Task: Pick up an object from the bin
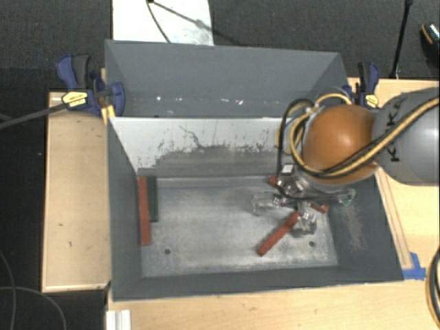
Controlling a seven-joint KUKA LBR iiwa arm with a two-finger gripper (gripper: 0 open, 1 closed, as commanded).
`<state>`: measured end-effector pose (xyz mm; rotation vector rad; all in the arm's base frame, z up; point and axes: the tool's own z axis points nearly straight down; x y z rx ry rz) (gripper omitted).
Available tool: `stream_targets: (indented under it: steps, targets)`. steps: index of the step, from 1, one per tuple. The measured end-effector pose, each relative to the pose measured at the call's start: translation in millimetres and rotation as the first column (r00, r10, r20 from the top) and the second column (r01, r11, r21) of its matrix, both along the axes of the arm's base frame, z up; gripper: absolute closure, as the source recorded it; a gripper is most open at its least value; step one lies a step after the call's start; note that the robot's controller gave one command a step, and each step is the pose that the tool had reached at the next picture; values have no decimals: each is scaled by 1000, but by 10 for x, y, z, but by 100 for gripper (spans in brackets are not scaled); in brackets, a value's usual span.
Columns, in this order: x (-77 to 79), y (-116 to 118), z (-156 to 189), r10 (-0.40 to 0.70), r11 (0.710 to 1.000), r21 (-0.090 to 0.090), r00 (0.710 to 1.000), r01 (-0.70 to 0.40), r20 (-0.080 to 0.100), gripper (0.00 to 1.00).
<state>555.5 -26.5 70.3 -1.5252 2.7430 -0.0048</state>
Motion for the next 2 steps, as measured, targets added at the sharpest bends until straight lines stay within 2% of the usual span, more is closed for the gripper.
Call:
stream_targets:
  steps: [1, 2]
  targets:
    - [-6, 34, 2, -3, 1000, 3, 1000, 3, -3, 100]
    - [-14, 447, 1403, 46, 999, 3, 999, -46, 6, 100]
